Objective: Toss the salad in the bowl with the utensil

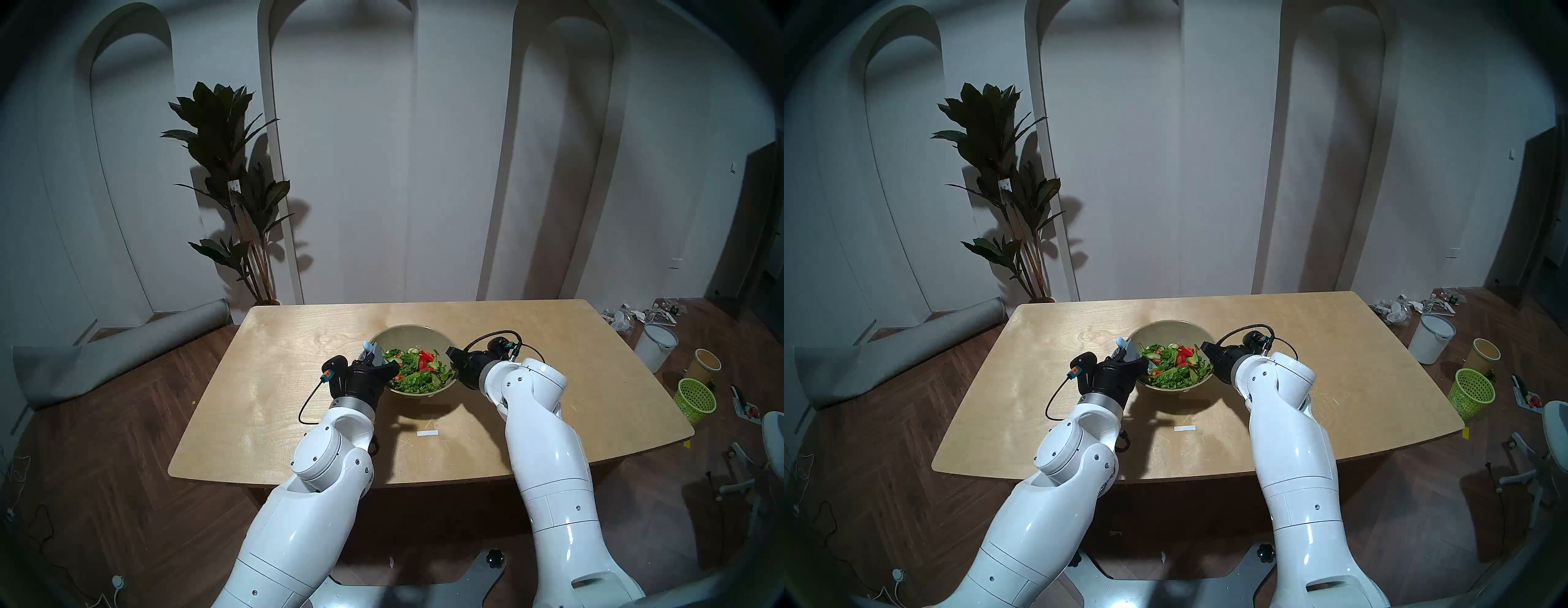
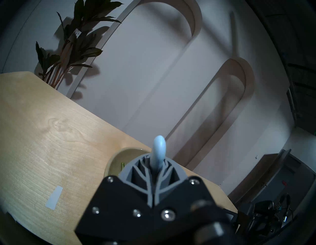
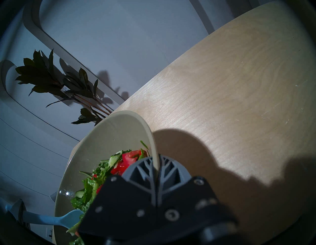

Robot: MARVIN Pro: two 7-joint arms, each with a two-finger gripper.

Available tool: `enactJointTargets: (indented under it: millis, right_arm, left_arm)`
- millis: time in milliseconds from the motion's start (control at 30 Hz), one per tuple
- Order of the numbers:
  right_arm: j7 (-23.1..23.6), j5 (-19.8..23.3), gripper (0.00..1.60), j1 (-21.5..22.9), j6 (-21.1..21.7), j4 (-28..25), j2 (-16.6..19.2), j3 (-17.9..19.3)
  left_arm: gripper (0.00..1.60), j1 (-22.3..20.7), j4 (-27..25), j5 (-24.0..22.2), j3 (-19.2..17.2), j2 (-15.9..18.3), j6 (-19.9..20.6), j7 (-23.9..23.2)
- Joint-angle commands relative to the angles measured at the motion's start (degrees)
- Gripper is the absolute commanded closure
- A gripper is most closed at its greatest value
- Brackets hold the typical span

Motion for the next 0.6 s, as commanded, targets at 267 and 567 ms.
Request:
enactJointTargets:
  millis: [267,567]
  right_arm:
    - [0.1,0.1,1.60,0.4,-0.2,-0.9,0.0,0.1]
    - [0.1,0.1,1.60,0.4,-0.2,-0.9,0.0,0.1]
  left_arm:
    - [1.60,-3.2,-2.8,2.7,0.2,1.9,-2.8,-3.5]
    - [1.60,-6.5,0.4,5.3,0.5,3.6,-5.0,-6.6]
